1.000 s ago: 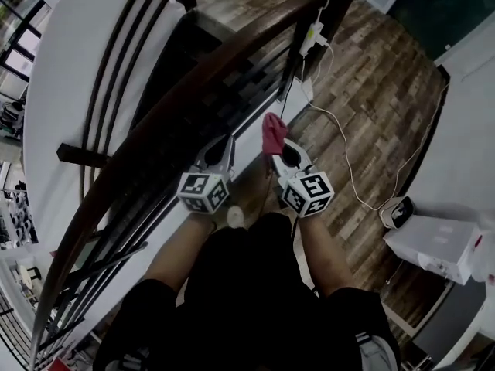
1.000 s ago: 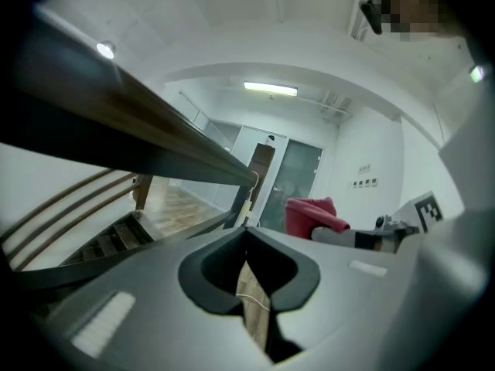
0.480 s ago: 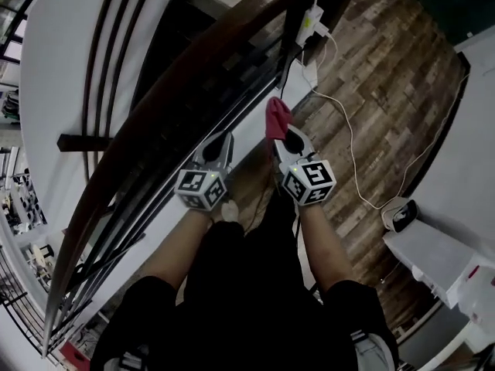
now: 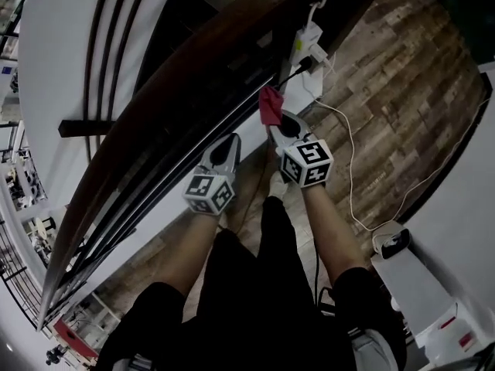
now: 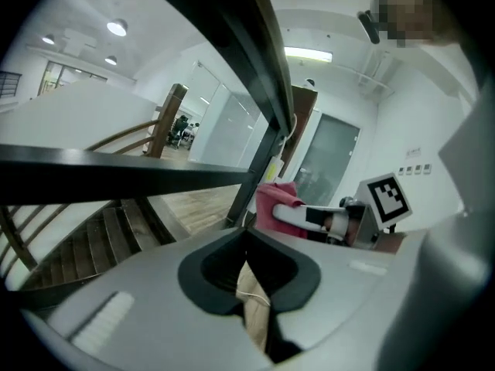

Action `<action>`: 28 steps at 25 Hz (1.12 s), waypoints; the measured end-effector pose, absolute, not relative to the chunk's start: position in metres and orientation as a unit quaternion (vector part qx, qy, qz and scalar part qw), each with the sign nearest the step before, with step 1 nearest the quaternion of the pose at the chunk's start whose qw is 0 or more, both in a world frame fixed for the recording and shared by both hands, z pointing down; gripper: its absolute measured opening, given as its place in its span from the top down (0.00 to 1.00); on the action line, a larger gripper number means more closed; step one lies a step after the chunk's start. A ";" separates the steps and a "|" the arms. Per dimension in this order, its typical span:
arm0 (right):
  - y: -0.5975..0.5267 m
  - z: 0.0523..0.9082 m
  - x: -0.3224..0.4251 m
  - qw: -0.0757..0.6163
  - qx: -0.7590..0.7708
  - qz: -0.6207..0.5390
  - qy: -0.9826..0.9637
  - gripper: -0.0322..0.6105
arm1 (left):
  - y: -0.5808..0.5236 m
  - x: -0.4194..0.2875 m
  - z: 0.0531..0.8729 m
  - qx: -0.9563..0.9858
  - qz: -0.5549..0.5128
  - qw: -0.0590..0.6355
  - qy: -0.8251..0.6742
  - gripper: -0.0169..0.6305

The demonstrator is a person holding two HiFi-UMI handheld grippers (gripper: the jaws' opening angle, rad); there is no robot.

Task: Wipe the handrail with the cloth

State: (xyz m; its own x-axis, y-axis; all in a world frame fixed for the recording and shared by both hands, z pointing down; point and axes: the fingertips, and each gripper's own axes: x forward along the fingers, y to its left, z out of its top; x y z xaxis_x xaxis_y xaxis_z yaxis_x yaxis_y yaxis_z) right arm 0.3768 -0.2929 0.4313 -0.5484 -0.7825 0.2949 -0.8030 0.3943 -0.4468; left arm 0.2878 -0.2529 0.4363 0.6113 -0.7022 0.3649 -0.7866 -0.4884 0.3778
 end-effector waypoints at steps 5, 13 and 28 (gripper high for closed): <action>-0.338 0.466 0.360 0.043 0.442 0.304 -0.843 0.88 | -0.278 0.285 0.453 0.854 0.115 0.240 -0.447 0.97; -0.395 0.496 0.382 0.129 0.511 0.186 -0.830 0.88 | -0.302 0.287 0.484 0.851 0.149 0.244 -0.441 0.97; -0.419 0.528 0.378 0.287 0.565 0.051 -0.772 0.89 | -0.286 0.271 0.514 0.815 0.156 0.285 -0.479 0.97</action>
State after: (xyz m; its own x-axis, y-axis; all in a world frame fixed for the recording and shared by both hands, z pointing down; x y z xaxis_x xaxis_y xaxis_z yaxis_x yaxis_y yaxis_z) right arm 0.3781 -0.4194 0.5283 -0.1977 -0.8429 0.5005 -0.9016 0.3567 0.2446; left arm 0.2713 -0.2859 0.5141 0.4916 -0.6921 0.5285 -0.8706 -0.3777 0.3152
